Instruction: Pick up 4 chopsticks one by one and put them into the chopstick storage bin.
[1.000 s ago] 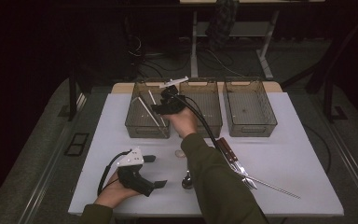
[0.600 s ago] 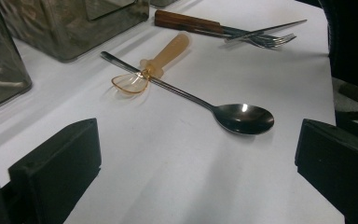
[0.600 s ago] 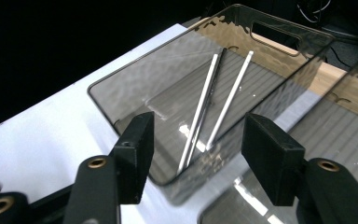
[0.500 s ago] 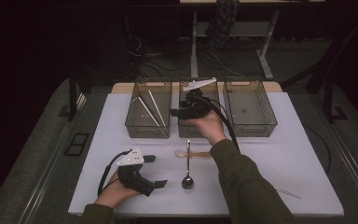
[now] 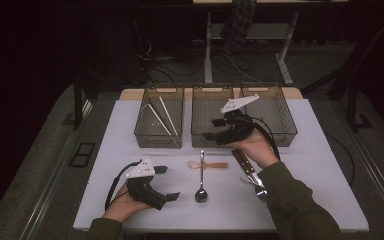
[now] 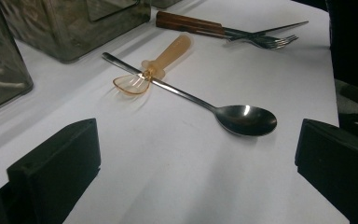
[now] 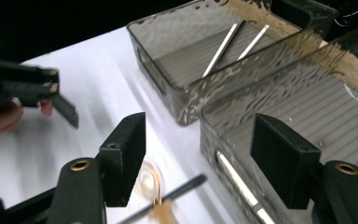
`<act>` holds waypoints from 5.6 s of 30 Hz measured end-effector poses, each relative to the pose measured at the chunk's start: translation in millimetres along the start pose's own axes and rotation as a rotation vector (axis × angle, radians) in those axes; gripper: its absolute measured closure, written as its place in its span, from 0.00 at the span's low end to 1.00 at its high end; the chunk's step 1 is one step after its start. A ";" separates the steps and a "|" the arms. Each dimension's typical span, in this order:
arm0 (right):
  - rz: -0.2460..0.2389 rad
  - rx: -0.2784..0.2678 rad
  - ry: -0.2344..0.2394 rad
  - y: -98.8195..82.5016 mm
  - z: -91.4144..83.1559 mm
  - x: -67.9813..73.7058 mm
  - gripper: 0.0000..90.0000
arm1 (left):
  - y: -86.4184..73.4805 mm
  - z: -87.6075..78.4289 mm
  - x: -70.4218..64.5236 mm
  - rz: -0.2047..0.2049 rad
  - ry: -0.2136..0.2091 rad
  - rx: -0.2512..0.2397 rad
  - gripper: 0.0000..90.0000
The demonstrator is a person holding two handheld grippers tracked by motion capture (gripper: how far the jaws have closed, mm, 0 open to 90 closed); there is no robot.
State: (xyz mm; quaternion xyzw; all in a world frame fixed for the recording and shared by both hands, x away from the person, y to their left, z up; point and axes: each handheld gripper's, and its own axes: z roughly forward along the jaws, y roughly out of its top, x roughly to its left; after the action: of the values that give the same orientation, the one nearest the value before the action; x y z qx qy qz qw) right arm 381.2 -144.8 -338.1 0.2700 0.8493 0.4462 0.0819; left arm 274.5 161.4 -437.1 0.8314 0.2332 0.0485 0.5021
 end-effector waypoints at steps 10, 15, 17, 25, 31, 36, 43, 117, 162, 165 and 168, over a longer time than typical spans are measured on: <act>0.011 -0.022 0.000 -41.2 -29.2 -8.7 0.35 | -1.9 -0.1 1.9 -0.027 0.024 0.034 0.00; 0.041 -0.046 -0.021 -65.7 -46.8 -13.2 0.35 | -2.1 1.6 0.5 -0.013 0.029 0.048 0.00; 0.052 -0.044 -0.029 -76.0 -53.8 -14.8 0.35 | -2.2 2.0 -0.1 -0.013 0.030 0.055 0.00; 0.068 0.008 -0.005 -114.9 -77.4 -18.3 0.37 | -1.3 1.4 -1.2 -0.011 0.040 0.056 0.00; 0.080 0.068 0.032 -139.5 -88.7 -13.3 0.42 | -1.5 -0.1 -1.8 -0.011 0.043 0.053 0.00; 0.075 0.097 0.021 -153.6 -99.8 -9.9 0.50 | -0.5 0.1 -1.9 -0.008 0.042 0.055 0.00; 0.069 0.173 0.039 -177.5 -110.8 -8.6 0.62 | -0.9 0.8 -2.3 -0.005 0.037 0.064 0.01; 0.039 0.094 0.035 -154.3 -95.0 -8.7 0.95 | 0.0 3.0 -4.3 -0.001 0.025 0.067 0.01; 0.116 -0.182 -0.040 -20.1 -2.0 -7.0 0.95 | -0.6 3.6 -4.2 0.006 0.014 0.060 0.01; 0.126 -0.200 -0.054 -9.7 4.7 -7.2 0.95 | -0.8 3.8 -4.1 0.009 0.013 0.063 0.01; 0.132 -0.209 -0.065 0.7 11.8 -7.8 0.95 | -0.8 4.5 -4.3 0.008 0.009 0.066 0.01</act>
State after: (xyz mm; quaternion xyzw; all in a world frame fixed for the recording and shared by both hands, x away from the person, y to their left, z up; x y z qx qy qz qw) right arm 392.5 -140.2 -345.2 0.3297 0.7755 0.5277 0.1073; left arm 271.8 156.2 -439.4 0.8482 0.2334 0.0465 0.4733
